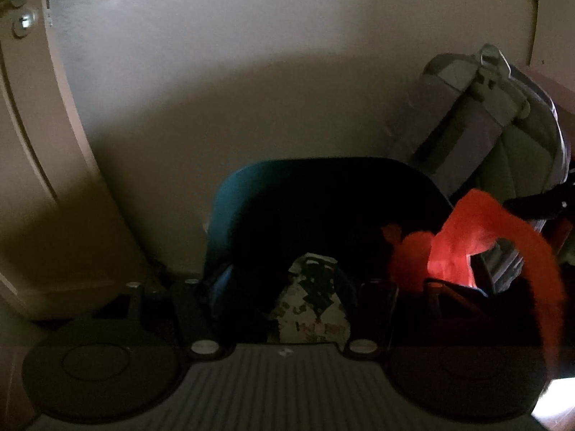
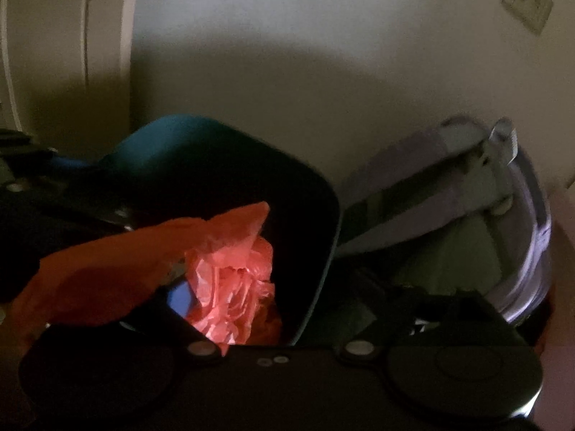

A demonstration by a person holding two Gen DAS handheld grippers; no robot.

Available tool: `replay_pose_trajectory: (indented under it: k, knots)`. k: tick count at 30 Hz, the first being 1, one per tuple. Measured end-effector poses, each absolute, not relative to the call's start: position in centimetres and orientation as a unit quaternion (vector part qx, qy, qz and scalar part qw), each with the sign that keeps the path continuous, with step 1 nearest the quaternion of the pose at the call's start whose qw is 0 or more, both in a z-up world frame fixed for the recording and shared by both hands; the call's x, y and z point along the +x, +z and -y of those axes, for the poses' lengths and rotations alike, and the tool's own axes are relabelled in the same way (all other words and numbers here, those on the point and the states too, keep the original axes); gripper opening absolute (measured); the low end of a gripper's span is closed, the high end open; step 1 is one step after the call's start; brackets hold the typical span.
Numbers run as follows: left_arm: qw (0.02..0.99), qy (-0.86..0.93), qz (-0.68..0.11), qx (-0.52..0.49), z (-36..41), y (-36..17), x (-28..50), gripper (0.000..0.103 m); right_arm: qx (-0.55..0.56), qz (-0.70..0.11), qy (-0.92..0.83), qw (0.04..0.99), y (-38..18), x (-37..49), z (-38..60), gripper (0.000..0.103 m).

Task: Collect trash
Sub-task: 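Open both grippers over the teal bin, dropping the paper and plastic bags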

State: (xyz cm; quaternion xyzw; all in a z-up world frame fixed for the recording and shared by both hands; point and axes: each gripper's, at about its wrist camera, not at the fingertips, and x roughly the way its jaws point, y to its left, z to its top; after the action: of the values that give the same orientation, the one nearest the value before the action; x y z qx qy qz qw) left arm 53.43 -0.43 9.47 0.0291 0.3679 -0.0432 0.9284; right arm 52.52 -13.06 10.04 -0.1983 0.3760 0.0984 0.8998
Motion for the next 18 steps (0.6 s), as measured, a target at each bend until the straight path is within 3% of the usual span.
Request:
replay_pose_trajectory:
  k: [18]
  knots:
    - [0.939, -0.022, -0.341, 0.020, -3.9, 10.3, 54.5, 0.059, -0.297, -0.418, 0.100, 0.853, 8.9, 55.8, 8.2, 0.091]
